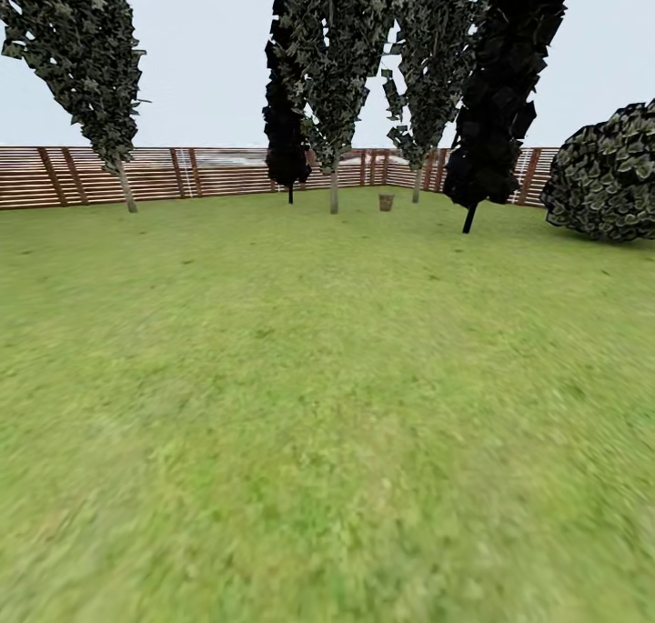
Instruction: Take the three Easter eggs out of the wicker basket on the lawn in the garden, then place them on the lawn next to a single tree (choose any tree) so that all three eggs are next to the same tree and none are left in the basket.
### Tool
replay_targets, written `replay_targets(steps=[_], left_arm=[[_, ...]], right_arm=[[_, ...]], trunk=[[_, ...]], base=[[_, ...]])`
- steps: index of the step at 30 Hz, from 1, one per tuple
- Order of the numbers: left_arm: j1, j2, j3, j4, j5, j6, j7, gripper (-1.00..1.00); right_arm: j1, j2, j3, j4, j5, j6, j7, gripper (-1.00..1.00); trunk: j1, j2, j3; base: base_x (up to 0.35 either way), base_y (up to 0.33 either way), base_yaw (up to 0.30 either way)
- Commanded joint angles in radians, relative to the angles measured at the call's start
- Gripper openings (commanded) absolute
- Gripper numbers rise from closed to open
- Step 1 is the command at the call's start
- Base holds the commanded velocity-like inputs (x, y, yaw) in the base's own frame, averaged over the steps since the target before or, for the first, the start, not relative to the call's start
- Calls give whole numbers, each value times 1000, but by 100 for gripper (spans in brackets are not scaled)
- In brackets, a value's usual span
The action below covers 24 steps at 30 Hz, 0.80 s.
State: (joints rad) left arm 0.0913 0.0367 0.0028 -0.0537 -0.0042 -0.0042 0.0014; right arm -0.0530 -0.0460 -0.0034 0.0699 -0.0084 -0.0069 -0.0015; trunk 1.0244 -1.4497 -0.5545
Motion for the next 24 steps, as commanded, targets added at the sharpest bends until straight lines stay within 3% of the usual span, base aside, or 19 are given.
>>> replay_targets(steps=[1, 24], left_arm=[[1, 0, 0, -2, 0, 0, 0, 100], [1, -1, 0, -2, 0, 0, 0, 100]], right_arm=[[-2, 0, 0, 2, -1, -1, 0, 100], [-1, 0, 0, 2, 0, -1, 0, 100]], trunk=[[1, 0, -1], [1, 0, -1]], base=[[330, 0, 0], [330, 0, 0]])
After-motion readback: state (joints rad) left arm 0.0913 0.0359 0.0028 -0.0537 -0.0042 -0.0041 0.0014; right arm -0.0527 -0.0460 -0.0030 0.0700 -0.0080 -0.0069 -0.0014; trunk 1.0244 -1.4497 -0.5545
